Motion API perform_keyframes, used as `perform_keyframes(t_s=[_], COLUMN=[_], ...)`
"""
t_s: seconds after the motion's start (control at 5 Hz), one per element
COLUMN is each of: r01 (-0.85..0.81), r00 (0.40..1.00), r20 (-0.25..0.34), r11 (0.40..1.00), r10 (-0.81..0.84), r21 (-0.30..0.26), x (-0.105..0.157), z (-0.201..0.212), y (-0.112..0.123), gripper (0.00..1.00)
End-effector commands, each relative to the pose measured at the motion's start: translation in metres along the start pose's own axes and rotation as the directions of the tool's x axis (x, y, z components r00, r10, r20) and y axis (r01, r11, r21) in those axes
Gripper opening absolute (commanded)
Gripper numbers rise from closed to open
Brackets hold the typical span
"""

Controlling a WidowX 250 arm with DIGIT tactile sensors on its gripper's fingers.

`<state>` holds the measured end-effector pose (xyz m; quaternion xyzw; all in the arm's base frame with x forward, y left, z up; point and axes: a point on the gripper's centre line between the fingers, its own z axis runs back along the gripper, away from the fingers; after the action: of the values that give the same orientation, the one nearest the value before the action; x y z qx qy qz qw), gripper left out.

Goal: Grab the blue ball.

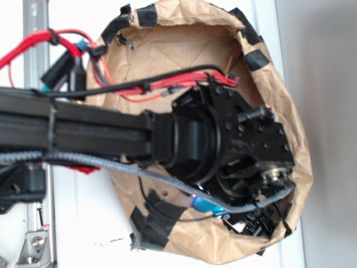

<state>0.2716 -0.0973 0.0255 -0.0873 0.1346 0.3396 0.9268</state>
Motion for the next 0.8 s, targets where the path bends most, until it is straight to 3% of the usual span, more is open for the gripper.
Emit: perform_keyframes(t_s=[0.0, 0.2, 0.4, 0.6], r01=[0.053, 0.223, 0.355, 0.298], r00=[0.974, 0.899, 0.77, 0.817], r20=[0.219, 0.39, 0.525, 0.501], r11=[0.999, 0.975, 0.927, 0.953], r10=[-0.053, -0.199, -0.362, -0.285], r21=[0.005, -0.017, 0.118, 0.056], x=[-0.011, -0.01, -0.014, -0.013], z=[0.08, 0.125, 0.157, 0.143], y=[0.053, 0.087, 0.105, 0.1], gripper=[0.0, 0.0, 0.0, 1.0])
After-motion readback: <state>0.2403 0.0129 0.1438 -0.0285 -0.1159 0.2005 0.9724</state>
